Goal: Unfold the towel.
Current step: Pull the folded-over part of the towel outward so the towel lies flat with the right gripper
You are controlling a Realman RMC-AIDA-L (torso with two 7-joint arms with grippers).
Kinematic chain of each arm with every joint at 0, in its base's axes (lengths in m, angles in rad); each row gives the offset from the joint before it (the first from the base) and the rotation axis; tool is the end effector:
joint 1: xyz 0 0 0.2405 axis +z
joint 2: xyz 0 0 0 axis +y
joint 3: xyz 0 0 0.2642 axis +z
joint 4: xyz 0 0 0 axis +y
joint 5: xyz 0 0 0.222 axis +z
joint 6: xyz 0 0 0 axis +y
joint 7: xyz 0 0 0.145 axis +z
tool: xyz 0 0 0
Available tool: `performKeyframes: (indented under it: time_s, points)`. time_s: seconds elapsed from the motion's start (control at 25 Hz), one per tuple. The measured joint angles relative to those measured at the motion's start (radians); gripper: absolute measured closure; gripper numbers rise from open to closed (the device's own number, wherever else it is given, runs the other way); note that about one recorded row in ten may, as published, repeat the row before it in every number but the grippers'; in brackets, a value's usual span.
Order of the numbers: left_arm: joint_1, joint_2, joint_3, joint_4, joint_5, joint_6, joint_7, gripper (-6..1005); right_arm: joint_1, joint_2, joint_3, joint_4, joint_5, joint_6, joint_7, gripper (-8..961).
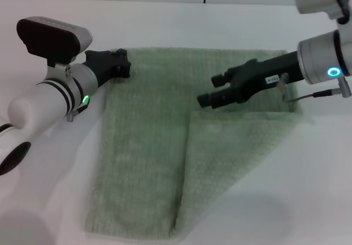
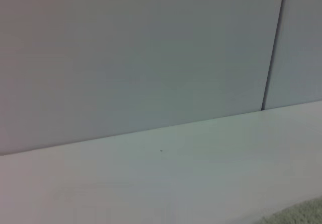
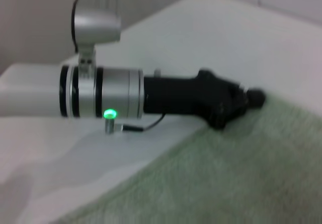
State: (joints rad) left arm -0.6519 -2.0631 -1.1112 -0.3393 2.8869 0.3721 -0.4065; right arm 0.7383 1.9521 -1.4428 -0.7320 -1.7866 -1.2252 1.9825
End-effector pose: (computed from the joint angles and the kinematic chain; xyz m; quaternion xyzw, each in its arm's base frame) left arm -0.2914 0.4180 -0.0903 -0.8160 -0.3215 -0.1309 0.4622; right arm 0.1845 0.4048 -0.0439 -0.9594 0.2645 0.0758 0.0618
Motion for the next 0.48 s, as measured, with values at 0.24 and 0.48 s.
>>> performKeyframes:
  time_s: [0.24,0.48]
  points:
    - [-0.003,0.000,-0.001,0.000,0.000,0.003,0.000,1000,0.060,0.002,0.001,0.014,-0.123,-0.044,0.099,197]
    - [-0.003,0.002,-0.001,0.000,0.000,0.005,0.001,1000,0.123,0.002,0.002,0.081,-0.177,-0.072,0.115,197]
